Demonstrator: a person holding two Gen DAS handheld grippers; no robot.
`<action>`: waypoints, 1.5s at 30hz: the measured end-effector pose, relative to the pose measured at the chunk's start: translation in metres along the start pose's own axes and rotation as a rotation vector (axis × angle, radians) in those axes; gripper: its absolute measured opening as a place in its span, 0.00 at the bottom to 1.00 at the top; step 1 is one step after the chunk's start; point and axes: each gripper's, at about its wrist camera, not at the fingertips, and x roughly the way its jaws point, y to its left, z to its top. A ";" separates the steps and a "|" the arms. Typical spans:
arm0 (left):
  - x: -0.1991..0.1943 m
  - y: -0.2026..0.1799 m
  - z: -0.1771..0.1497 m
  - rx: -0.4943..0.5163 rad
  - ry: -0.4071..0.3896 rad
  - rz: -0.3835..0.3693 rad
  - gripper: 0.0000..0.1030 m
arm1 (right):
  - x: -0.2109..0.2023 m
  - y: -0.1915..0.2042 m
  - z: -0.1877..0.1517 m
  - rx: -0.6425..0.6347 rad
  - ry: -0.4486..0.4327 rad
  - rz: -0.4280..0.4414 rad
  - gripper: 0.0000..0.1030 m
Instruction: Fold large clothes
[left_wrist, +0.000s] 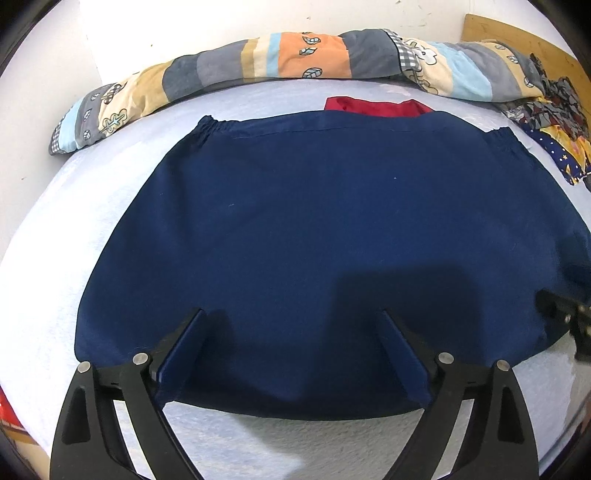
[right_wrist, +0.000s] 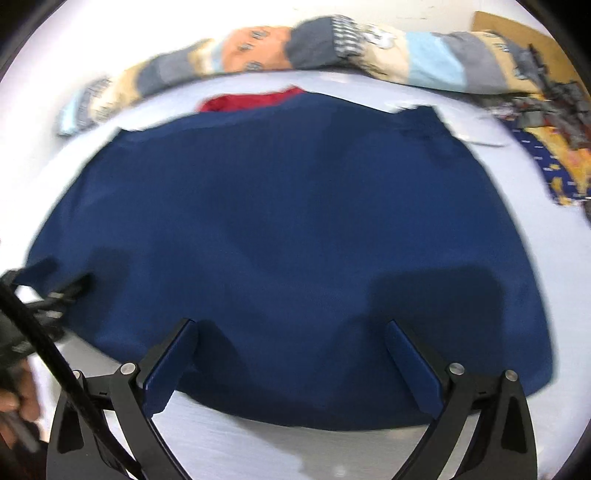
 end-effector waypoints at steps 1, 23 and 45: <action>0.000 0.002 0.000 -0.002 0.000 0.011 0.90 | -0.001 -0.008 0.000 0.017 0.002 -0.036 0.99; -0.011 0.007 0.010 -0.066 -0.072 0.042 0.90 | 0.001 0.014 0.014 0.011 0.028 0.086 0.83; -0.017 -0.013 0.014 0.015 -0.130 0.083 0.90 | -0.007 0.002 0.010 0.029 0.006 0.055 0.88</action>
